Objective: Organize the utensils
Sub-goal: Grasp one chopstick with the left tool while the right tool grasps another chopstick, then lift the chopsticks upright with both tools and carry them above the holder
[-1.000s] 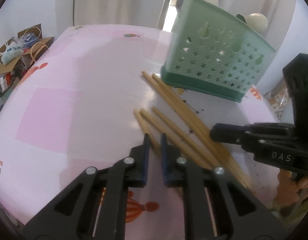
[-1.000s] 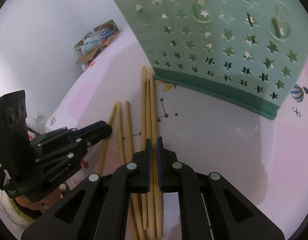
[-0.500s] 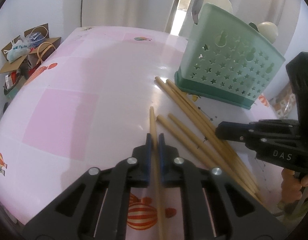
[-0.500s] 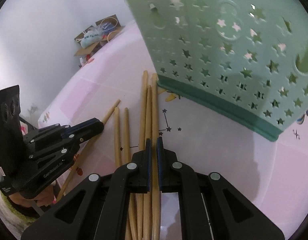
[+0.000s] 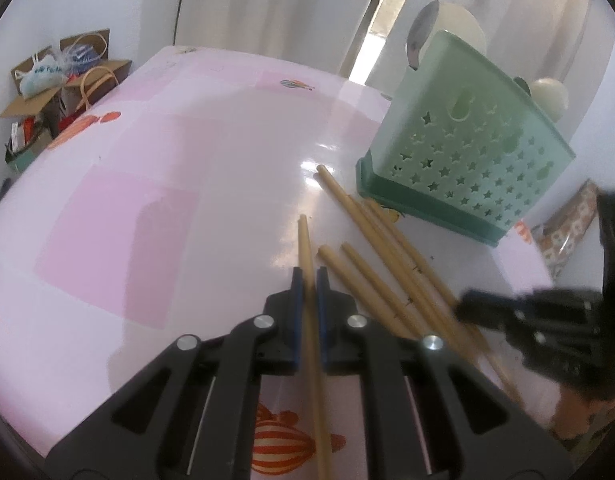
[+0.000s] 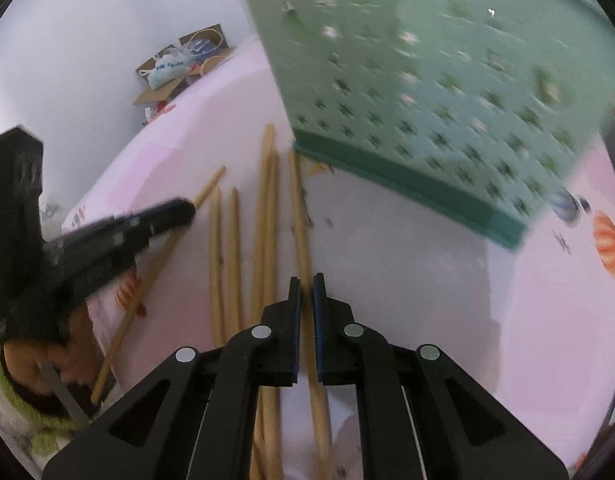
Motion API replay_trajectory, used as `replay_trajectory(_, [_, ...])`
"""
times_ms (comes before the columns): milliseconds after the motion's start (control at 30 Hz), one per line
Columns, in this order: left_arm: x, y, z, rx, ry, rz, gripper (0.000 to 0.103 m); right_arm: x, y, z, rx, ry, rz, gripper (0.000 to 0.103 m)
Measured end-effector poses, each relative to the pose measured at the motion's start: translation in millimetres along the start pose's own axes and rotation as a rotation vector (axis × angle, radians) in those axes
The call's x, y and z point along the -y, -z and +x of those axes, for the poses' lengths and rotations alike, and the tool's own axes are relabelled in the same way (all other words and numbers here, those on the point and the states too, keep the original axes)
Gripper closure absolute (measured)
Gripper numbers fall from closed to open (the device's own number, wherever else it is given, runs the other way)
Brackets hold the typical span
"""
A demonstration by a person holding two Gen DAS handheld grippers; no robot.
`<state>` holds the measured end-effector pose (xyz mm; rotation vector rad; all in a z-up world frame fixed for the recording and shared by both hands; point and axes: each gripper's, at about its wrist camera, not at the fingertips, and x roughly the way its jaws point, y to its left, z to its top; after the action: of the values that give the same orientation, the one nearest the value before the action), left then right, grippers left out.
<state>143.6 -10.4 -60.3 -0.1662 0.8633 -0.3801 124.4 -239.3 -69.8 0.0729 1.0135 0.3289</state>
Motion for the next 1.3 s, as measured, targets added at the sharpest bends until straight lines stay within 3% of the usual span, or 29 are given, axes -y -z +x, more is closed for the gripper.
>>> replay_trajectory(200, [2.9,-1.5,-5.9,-0.038,0.018,0.035,0.081,23.8,29.4,-25.2,-0.017,0.025,0.072,0.097])
replay_trajectory(333, [8.8,1.4,-7.4,-0.057,-0.029,0.085,0.081,33.9,34.4,-29.9,-0.021,0.018,0.090,0.096])
replay_trajectory(533, [24.3,1.8,-3.7,-0.079,-0.123,0.197,0.081,28.0,20.0,-17.7,-0.018,0.030,0.064,0.091])
replay_trajectory(700, [23.6,-7.3,3.8,-0.087,-0.155,0.228,0.086,21.0,1.4,-7.1,0.001,0.040,0.034,0.090])
replay_trajectory(833, [18.9,-12.8,8.9,-0.074,-0.170,0.222,0.095,15.6,-8.7,-1.1,0.012,0.065,0.014,0.090])
replay_trajectory(1033, [12.1,-17.2,11.5,-0.073,-0.158,0.182,0.098,14.3,-15.5,4.4,0.040,0.080,0.010,0.096])
replay_trajectory(1167, [3.7,-22.6,6.5,-0.064,-0.154,0.135,0.098,19.6,-13.7,1.3,0.059,0.045,0.051,0.096])
replay_trajectory(1300, [-6.5,-31.3,-15.3,-0.006,-0.122,0.085,0.098,19.9,-9.1,-19.1,0.136,0.004,0.070,0.096])
